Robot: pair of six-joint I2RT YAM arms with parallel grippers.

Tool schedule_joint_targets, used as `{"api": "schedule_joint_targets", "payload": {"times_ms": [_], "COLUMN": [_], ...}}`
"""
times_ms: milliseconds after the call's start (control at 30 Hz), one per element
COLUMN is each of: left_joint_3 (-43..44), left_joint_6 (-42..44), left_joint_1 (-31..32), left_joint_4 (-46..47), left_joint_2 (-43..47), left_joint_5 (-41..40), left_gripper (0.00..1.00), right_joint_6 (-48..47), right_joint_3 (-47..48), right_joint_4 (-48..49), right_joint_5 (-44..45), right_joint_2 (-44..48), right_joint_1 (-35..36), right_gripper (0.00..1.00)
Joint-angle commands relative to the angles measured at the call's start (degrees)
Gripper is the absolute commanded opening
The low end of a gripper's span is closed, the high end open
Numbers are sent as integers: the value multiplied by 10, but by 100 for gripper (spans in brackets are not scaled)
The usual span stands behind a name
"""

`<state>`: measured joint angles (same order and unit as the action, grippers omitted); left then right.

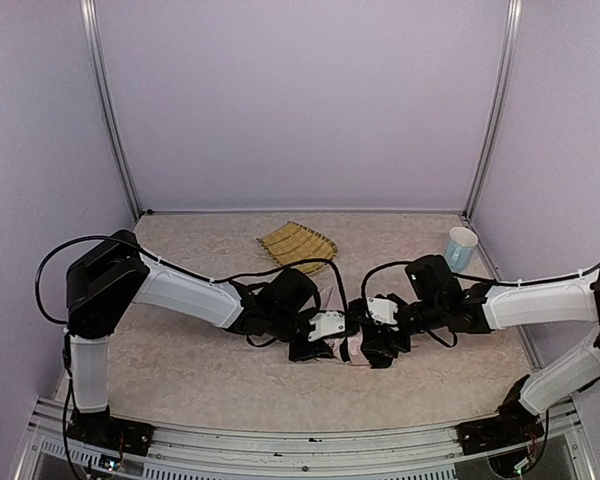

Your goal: Put away the umbrella

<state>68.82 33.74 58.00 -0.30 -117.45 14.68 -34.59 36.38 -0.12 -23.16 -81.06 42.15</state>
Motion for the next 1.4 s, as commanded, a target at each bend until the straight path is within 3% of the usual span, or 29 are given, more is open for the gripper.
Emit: {"api": "schedule_joint_targets", "payload": {"times_ms": [0,33,300,533,667,800,1100,1367], "left_joint_3": [-21,-21,-42,-95,-117,-124,-152,-154], "left_joint_6": [-74,-76,-135,-186,-140,-61,132,205], "left_joint_1": [-32,-33,-47,-51,-43,-37,-12,10], "left_joint_4": [-119,-122,-74,70,131,180,250,274], "left_joint_2": [-61,-62,-38,73,145,225,317,317], "left_joint_5": [-9,-9,-33,-229,-355,-430,-471,-487], "left_gripper": [6,0,0,0,0,0,0,0], "right_joint_6": [-35,-39,-36,101,180,200,203,273], "right_joint_3": [-15,-16,-17,-38,-40,-43,-14,27], "right_joint_4": [13,6,-50,50,115,164,202,228], "right_joint_5": [4,9,79,1,-42,-66,-103,-179], "right_joint_2": [48,56,131,184,172,169,126,73], "right_joint_1": [17,17,15,-16,-29,-41,-52,-52], "right_gripper": [74,76,82,87,86,85,85,78]}}
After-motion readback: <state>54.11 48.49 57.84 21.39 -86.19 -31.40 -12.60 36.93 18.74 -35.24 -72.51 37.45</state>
